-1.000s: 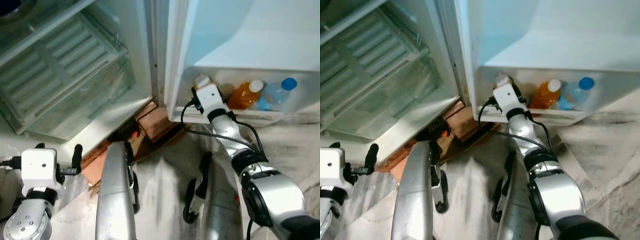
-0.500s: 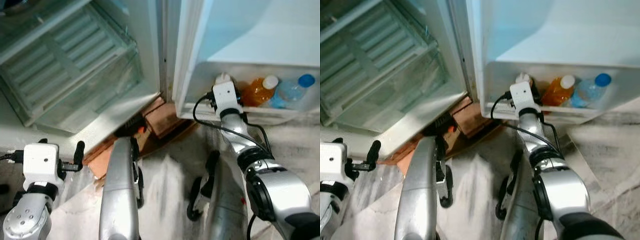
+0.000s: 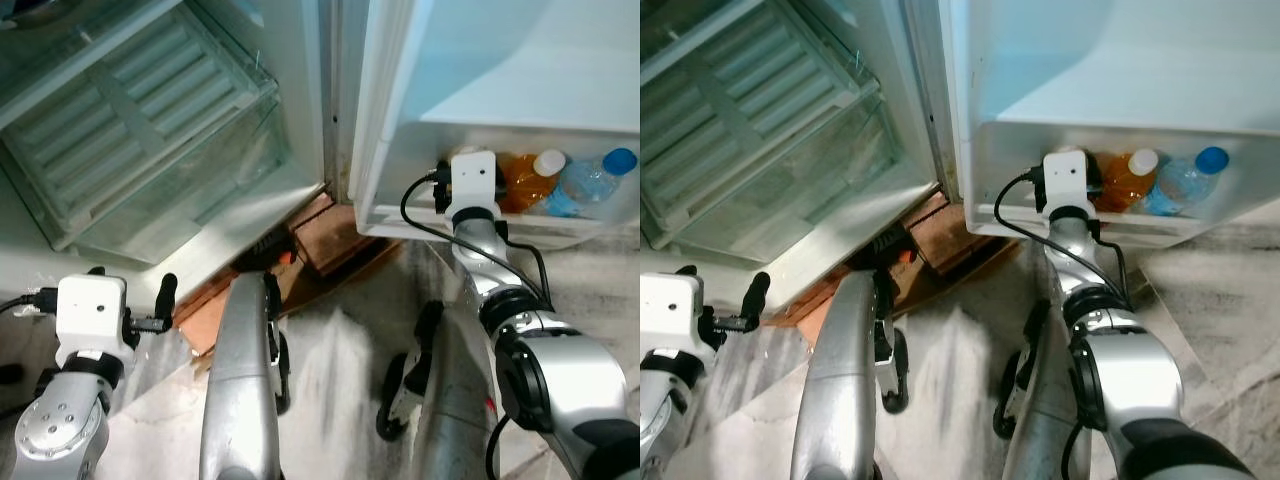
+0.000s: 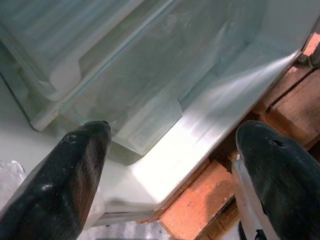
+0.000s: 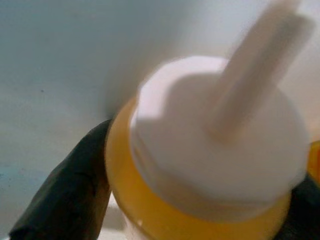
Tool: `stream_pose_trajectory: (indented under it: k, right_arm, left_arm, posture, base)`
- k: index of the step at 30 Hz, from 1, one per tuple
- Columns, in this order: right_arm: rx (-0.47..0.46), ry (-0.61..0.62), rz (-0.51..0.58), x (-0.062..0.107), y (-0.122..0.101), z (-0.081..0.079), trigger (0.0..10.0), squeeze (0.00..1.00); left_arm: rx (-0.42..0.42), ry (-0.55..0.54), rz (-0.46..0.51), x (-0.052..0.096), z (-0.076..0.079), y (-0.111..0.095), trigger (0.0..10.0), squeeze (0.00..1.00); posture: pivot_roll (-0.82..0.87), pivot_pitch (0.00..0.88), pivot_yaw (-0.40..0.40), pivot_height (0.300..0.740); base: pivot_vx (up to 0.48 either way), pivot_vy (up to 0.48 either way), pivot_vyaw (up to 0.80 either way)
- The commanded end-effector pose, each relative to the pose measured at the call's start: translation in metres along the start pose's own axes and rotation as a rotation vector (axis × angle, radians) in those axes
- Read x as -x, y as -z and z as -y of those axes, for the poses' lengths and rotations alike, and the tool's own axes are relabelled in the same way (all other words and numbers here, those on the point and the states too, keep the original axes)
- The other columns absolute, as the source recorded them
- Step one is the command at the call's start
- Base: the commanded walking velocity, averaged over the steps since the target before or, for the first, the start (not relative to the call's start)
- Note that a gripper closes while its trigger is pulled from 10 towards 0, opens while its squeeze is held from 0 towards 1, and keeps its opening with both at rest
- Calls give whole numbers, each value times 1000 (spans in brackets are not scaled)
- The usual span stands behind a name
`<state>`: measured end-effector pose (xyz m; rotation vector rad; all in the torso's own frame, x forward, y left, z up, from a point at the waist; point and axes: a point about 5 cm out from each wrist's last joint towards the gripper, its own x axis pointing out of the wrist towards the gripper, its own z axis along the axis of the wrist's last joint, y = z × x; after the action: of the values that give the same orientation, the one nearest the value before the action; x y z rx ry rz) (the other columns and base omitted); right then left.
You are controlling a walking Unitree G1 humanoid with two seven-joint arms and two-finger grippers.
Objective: Restocking fridge
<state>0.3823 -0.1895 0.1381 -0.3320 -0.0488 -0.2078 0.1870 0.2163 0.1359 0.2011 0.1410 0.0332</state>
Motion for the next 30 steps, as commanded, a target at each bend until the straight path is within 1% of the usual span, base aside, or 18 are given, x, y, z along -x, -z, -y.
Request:
stream_pose_trajectory:
  k: [1, 7, 10, 13, 17, 18, 20, 21, 22, 25, 28, 29, 30]
  right_arm:
    - [-25, 61, 113, -10, -26, 10, 10000, 1000]
    - [-33, 63, 139, -13, -34, 11, 10000, 1000]
    - [-15, 66, 132, -12, -32, 12, 10000, 1000]
    - [-17, 70, 137, -12, -32, 14, 10000, 1000]
    - [-10, 60, 184, -14, -41, 14, 10000, 1000]
    - [-6, 62, 206, -17, -48, 16, 10000, 1000]
    - [-4, 63, 223, -19, -55, 17, 10000, 1000]
    - [-11, 66, 237, -20, -60, 18, 10000, 1000]
    - [-16, 66, 252, -22, -66, 19, 10000, 1000]
    - [-41, 59, 276, -24, -76, 19, 10000, 1000]
    - [-74, 49, 283, -25, -80, 19, 10000, 1000]
    - [-112, 26, 276, -25, -81, 17, 10000, 1000]
    - [-128, 17, 273, -25, -81, 16, 10000, 1000]
  left_arm:
    - [-14, -9, -39, 2, -2, 8, 10000, 0]
    - [-10, -5, -35, -3, -1, 9, 10000, 0]
    - [-8, -2, -28, -7, 1, 8, 10000, 0]
    - [-6, -3, -23, -10, 1, 8, 10000, 0]
    - [-2, -3, -15, -13, 2, 8, 10000, 0]
    - [2, -1, -6, -17, 3, 7, 10000, 0]
    - [6, 2, 3, -21, 5, 7, 10000, 0]
    - [9, 3, 11, -23, 6, 6, 10000, 0]
    - [15, 4, 19, -29, 8, 5, 10000, 0]
    - [27, 8, 39, -35, 11, 3, 10000, 0]
    - [33, 12, 48, -40, 13, 3, 10000, 0]
    - [38, 15, 53, -43, 15, 3, 10000, 0]
    - [40, 17, 55, -44, 16, 3, 10000, 0]
  posture:
    - [321, 405, 85, 547]
    - [308, 392, 85, 547]
    - [305, 383, 81, 547]
    - [302, 377, 82, 547]
    - [290, 359, 81, 547]
    - [280, 346, 78, 547]
    - [270, 332, 76, 547]
    - [265, 326, 75, 547]
    - [249, 308, 71, 547]
    - [232, 290, 67, 547]
    - [215, 273, 63, 547]
    - [205, 263, 62, 547]
    - [205, 263, 62, 547]
  base:
    - [0, 0, 0]
    - [0, 0, 0]
    - [0, 0, 0]
    - [0, 0, 0]
    - [0, 0, 0]
    - [0, 0, 0]
    - [0, 0, 0]
    - [0, 0, 0]
    - [0, 0, 0]
    - [0, 0, 0]
    - [0, 0, 0]
    - [0, 0, 0]
    - [0, 0, 0]
